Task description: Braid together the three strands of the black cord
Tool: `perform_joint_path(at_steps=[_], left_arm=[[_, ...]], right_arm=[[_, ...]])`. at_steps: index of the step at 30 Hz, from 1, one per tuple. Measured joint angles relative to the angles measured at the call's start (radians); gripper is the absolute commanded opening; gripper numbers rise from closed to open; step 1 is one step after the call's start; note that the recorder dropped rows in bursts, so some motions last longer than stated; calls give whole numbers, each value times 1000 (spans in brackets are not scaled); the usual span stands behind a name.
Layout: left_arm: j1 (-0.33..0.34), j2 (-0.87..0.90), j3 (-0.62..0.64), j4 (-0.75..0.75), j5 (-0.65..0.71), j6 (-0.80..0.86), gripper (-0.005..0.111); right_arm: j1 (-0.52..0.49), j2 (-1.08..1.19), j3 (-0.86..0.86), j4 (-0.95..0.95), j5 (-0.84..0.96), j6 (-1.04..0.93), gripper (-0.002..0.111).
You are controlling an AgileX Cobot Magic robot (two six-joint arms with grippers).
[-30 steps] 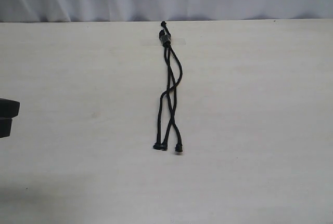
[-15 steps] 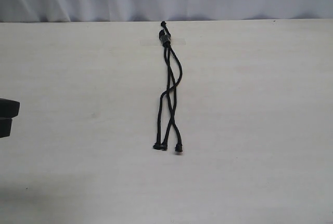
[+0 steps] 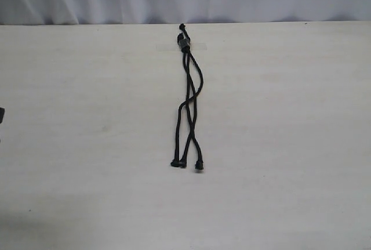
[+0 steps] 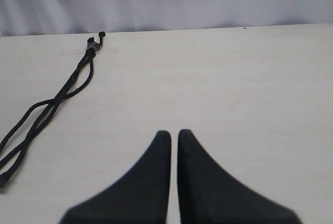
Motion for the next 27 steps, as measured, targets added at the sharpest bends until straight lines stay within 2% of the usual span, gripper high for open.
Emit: perform_joint_path(at_steps=[11,19,22,27], left_arm=[[0,-437,0,60,0,17,0],[0,-660,2,103,25,19,0],[0,-716,37,134,25,19,0],[0,-791,165,164,-5,19,0]], right_arm=[[0,0,0,2,0,0,4],[0,0,0,2,0,0,4],[0,0,0,2,0,0,4],[0,0,0,2,0,0,4]])
